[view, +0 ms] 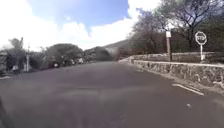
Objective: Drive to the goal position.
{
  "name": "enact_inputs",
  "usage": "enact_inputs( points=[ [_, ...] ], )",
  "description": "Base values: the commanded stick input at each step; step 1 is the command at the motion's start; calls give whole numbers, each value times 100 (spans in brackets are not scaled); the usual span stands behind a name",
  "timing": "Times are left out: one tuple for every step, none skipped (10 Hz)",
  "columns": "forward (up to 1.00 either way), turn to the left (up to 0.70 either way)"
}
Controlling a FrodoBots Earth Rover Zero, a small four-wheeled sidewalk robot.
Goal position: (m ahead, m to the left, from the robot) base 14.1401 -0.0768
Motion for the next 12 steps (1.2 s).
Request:
enact_inputs(
  points=[
    [70, 0],
    [70, 0],
    [70, 0],
    [70, 0],
    [70, 0],
    [70, 0],
    [70, 1],
    [70, 2],
    [70, 2],
    [70, 2],
    [70, 2],
    [70, 2]
  ],
)
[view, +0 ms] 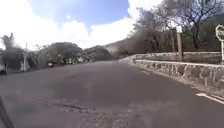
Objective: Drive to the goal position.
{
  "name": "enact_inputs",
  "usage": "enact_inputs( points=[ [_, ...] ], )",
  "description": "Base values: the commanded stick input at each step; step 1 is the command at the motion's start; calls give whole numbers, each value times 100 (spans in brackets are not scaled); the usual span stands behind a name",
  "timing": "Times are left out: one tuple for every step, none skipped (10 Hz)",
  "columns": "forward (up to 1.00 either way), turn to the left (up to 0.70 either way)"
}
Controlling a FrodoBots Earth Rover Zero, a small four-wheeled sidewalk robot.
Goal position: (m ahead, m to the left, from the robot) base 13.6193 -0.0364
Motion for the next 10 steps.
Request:
enact_inputs(
  points=[
    [70, 2],
    [70, 2],
    [70, 2],
    [70, 2],
    [70, 2],
    [70, 2],
    [70, 1],
    [70, 0],
    [70, 1],
    [70, 1]
  ],
)
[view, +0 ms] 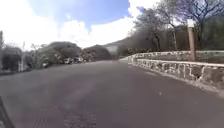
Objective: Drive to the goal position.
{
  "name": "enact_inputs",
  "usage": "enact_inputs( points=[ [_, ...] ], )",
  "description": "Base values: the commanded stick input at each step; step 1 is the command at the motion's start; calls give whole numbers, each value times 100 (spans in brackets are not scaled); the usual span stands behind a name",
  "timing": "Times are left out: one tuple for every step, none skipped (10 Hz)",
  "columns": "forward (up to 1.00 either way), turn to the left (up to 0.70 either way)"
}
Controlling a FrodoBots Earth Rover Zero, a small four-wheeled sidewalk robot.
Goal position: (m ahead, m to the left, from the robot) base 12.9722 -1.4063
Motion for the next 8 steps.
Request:
enact_inputs(
  points=[
    [70, 0],
    [70, 0],
    [70, 0],
    [70, 0],
    [70, 0],
    [70, 0],
    [70, 0],
    [70, 0]
  ],
)
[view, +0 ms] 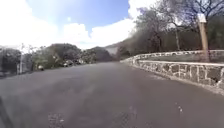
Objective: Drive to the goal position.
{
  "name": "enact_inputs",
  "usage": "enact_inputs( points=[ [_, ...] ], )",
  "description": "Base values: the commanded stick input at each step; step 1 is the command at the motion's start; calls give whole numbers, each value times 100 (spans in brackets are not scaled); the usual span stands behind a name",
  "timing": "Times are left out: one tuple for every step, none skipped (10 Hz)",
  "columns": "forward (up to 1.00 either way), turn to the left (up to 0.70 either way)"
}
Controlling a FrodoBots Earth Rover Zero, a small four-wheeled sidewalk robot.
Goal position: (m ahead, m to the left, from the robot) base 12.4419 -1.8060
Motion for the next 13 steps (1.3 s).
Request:
enact_inputs(
  points=[
    [70, 0],
    [70, 0],
    [70, 0],
    [70, 0],
    [70, 0],
    [70, 0],
    [70, 0],
    [70, 0],
    [70, 0],
    [70, 0],
    [70, 0],
    [70, 0],
    [70, 0]
  ],
)
